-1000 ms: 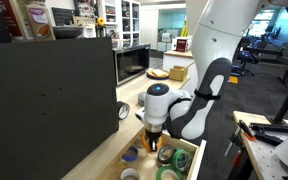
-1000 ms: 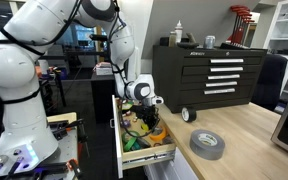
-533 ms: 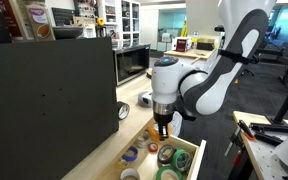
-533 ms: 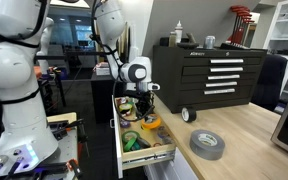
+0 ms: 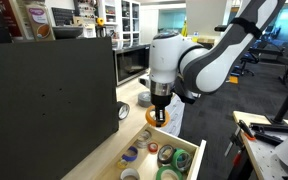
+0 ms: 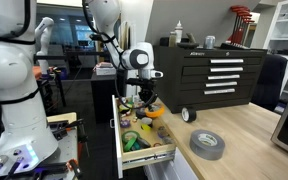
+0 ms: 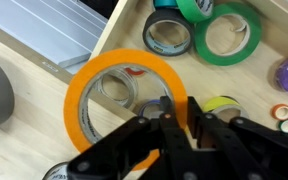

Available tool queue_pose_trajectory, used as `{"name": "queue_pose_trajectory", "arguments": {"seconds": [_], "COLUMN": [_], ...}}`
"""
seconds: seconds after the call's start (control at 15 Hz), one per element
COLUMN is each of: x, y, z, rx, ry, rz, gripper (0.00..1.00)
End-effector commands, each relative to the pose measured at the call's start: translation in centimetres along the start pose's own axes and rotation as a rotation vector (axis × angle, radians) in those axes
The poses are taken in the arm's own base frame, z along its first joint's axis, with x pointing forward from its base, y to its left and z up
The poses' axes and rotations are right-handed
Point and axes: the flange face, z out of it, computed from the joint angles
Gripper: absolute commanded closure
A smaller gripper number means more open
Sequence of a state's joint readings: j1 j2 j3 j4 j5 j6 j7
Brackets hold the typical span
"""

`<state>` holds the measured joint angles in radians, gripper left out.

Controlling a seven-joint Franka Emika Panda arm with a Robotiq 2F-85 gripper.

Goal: Take the orange masking tape out of the drawer and put it on the counter

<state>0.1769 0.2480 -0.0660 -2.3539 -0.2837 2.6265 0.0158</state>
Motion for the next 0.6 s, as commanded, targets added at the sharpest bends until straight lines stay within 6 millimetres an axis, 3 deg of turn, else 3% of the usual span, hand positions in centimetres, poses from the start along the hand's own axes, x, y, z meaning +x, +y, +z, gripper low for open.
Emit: {"name": "queue_pose_trajectory", "arguments": {"seconds": [0.0, 0.53], "x": [1.6, 6.3], "y": [2.0, 6.4], "z": [-1.2, 0.5], "rx": [-0.004, -0.007], "ry": [-0.016, -0.027], "rz": [0.024, 0.079], "gripper": [0.94, 0.94]}}
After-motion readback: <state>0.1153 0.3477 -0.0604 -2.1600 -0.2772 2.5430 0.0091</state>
